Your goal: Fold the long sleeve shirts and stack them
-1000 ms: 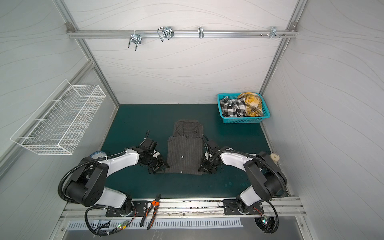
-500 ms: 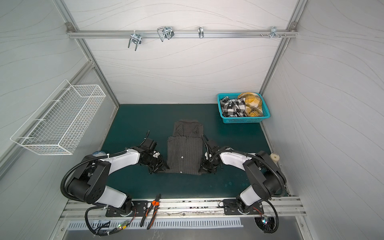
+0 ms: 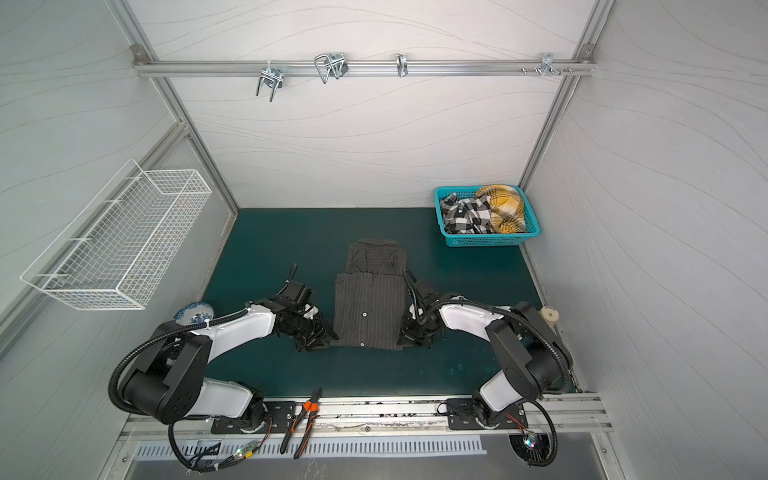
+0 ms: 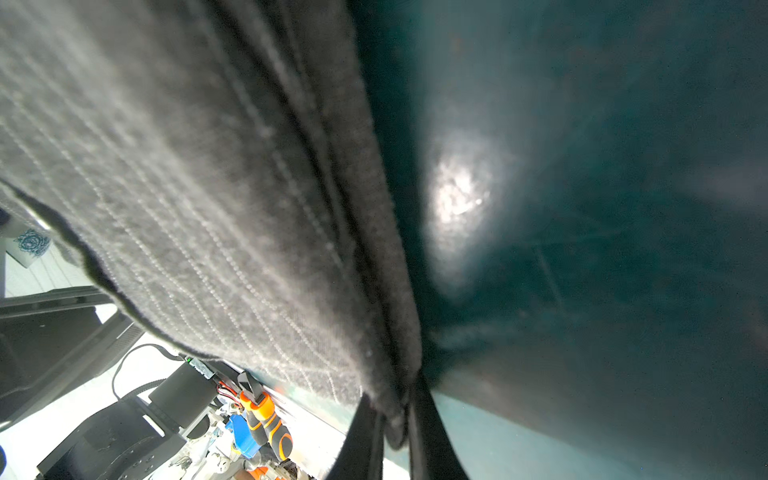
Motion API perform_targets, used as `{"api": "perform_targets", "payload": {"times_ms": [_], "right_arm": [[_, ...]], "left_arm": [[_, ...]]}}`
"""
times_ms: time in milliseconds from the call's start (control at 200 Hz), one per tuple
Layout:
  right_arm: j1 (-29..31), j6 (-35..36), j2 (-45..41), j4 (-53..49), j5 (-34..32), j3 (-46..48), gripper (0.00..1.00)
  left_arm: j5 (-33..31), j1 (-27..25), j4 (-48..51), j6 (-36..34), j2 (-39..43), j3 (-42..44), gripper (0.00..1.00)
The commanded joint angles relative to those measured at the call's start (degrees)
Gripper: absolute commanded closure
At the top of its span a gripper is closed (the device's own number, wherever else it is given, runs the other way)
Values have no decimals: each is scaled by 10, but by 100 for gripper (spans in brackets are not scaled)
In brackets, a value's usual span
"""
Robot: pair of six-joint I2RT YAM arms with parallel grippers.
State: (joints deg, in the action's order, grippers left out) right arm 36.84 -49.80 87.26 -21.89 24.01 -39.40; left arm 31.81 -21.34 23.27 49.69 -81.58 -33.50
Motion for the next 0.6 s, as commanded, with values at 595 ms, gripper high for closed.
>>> {"api": "perform_targets", "payload": {"times_ms": [595], "right_arm": [[6,-4,8,-7,-21,8,100]], "left_arm": [[-3,-4,-20,0,-68,10,97]]}}
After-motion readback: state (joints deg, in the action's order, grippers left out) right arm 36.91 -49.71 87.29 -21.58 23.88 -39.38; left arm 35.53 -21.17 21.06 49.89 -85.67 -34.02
